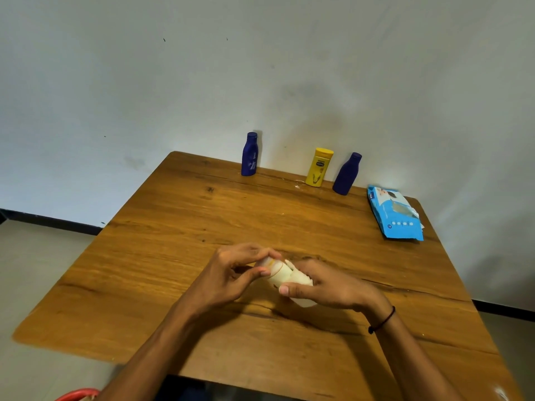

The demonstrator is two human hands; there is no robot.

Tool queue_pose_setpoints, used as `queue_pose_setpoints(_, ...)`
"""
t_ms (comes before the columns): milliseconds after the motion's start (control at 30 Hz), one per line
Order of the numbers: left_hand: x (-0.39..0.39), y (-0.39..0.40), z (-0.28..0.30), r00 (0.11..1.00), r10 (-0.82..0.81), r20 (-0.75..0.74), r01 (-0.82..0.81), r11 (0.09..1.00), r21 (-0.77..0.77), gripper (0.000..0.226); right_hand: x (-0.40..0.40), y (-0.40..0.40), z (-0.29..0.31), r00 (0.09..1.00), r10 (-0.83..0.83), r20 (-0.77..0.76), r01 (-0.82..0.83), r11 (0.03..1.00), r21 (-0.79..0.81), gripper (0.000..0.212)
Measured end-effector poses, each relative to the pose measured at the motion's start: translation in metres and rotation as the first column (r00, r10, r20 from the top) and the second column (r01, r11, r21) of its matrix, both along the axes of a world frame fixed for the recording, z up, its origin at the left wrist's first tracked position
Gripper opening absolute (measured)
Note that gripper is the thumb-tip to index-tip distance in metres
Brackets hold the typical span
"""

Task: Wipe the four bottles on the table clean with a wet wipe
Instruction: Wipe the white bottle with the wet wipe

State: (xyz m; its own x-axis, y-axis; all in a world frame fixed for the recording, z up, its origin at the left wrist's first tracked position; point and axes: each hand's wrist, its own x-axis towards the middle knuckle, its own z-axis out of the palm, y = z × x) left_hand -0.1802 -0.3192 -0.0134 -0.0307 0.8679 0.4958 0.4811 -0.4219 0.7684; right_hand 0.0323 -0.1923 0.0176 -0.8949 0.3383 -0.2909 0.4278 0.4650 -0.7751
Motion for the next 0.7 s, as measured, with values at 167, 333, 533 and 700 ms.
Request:
queue_pose_setpoints(167, 0.002, -0.001, -0.005, 0.998, -0.063, 0.031, 0.064, 0.998, -0.017, 0.033, 0.005, -0.011, -0.002, 0.999, 0.008, -0.043, -0.008, 1.000, -0.004, 0.028)
queue_pose_setpoints(333, 0.005, 0.004, -0.009, 0.954, 0.177, 0.242, -0.069, 0.916, -0.396, 0.080, 0.004, -0.026, -0.003, 0.981, -0.099, 0.168, -0.007, 0.845, 0.535, 0.054)
queue_pose_setpoints(533, 0.023, 0.013, -0.014, 0.868, 0.084, 0.490, 0.126, 0.916, -0.380, 0.046, 0.000, -0.030, -0.008, 0.963, -0.210, 0.168, 0.016, 0.668, 0.744, 0.067)
queue_pose_setpoints(700, 0.029, 0.009, -0.014, 0.868, -0.007, 0.497, 0.215, 0.907, -0.362, 0.048, -0.005, -0.030, -0.006, 0.972, -0.222, 0.078, 0.086, 0.644, 0.760, 0.094)
